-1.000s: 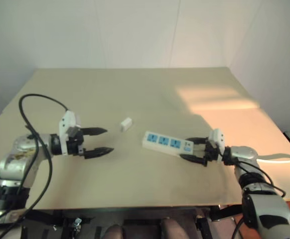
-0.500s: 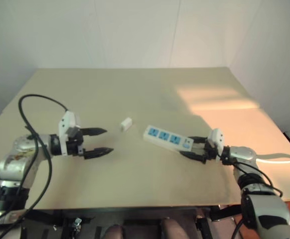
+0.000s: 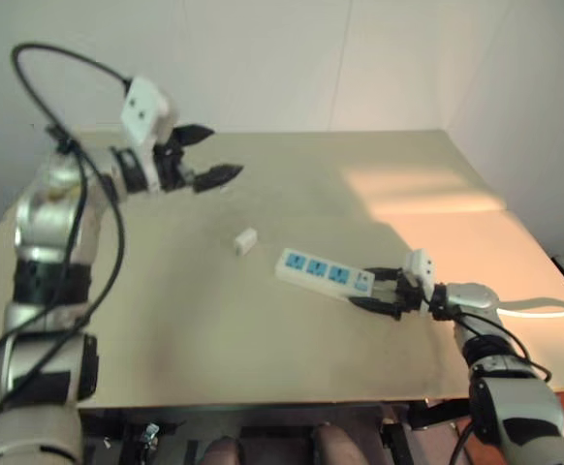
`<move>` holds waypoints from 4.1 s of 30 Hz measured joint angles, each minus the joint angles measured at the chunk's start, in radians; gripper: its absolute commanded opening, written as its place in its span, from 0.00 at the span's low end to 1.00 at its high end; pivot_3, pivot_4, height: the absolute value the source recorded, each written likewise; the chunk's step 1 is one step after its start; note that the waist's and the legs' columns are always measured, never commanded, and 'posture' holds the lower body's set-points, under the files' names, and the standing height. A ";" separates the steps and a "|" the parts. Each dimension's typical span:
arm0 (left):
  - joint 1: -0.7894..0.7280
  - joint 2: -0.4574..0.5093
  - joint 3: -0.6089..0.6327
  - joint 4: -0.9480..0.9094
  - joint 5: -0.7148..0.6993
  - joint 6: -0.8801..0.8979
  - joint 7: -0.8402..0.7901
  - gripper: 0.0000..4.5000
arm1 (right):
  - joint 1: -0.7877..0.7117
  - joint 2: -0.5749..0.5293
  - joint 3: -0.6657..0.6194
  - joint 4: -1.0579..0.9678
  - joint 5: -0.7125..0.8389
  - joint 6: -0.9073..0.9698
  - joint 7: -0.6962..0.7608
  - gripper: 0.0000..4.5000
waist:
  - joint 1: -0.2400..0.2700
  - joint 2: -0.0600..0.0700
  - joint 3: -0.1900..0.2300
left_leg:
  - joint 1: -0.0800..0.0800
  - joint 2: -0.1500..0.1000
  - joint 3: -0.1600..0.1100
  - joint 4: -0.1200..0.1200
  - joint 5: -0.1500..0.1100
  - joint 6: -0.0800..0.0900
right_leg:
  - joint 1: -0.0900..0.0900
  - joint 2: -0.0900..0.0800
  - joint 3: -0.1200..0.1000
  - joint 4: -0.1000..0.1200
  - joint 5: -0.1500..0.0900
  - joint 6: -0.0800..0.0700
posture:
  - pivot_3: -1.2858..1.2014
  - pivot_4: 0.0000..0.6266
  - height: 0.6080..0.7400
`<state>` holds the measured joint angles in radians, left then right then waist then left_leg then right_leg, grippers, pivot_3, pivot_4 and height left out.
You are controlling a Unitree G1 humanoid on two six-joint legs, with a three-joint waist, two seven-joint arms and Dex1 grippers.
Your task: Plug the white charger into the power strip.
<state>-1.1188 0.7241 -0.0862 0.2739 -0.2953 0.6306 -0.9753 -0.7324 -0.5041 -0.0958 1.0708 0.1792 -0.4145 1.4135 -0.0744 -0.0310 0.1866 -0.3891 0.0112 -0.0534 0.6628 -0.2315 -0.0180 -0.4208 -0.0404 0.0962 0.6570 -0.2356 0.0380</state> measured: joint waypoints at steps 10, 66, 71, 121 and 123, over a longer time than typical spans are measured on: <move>-0.463 -0.289 -0.327 0.848 0.344 0.085 -0.038 1.00 | -0.001 -0.006 0.033 -0.052 -0.002 0.063 0.006 0.76 | -0.011 -0.001 0.000 | -0.003 -0.002 -0.001 0.000 0.000 0.000 | -0.001 0.000 0.001 -0.001 -0.002 0.003 | 0.52 0.24 1.00; -0.350 -0.514 -0.088 1.116 0.570 0.033 0.212 0.23 | 0.181 0.005 0.052 -0.345 0.040 0.126 -0.122 0.76 | -0.022 -0.002 0.000 | -0.001 -0.004 -0.002 0.000 0.000 0.000 | 0.002 -0.003 0.001 0.001 -0.002 0.005 | 0.52 0.24 1.00; -0.466 -0.421 -0.134 1.099 0.583 0.149 -0.040 0.23 | 0.201 0.005 0.049 -0.361 0.042 0.123 -0.134 0.76 | -0.023 -0.002 0.000 | 0.000 -0.005 -0.002 0.000 0.000 0.000 | 0.003 -0.003 0.000 0.000 -0.003 0.006 | 0.52 0.24 1.00; -0.014 -0.215 -0.392 0.184 0.171 0.907 0.116 1.00 | 0.187 0.025 0.077 -0.277 0.037 0.070 -0.177 0.76 | -0.024 -0.003 -0.009 | 0.026 -0.003 -0.004 -0.003 -0.002 0.000 | 0.031 -0.002 0.000 -0.008 -0.009 0.015 | 0.52 0.24 1.00; -0.059 -0.234 -0.434 0.275 0.171 0.865 0.107 1.00 | 0.185 0.025 0.078 -0.271 0.037 0.063 -0.176 0.76 | -0.024 -0.003 -0.009 | 0.026 -0.003 -0.003 -0.003 -0.002 0.000 | 0.031 -0.002 0.000 -0.008 -0.009 0.015 | 0.52 0.24 1.00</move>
<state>-1.1778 0.4902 -0.5205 0.5486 -0.1238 1.4957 -0.8682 -0.5477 -0.4789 -0.0176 0.7995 0.2162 -0.3511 1.2375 -0.0983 -0.0338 0.1777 -0.3635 0.0083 -0.0569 0.6597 -0.2331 -0.0182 -0.3895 -0.0427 0.0959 0.6489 -0.2448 0.0534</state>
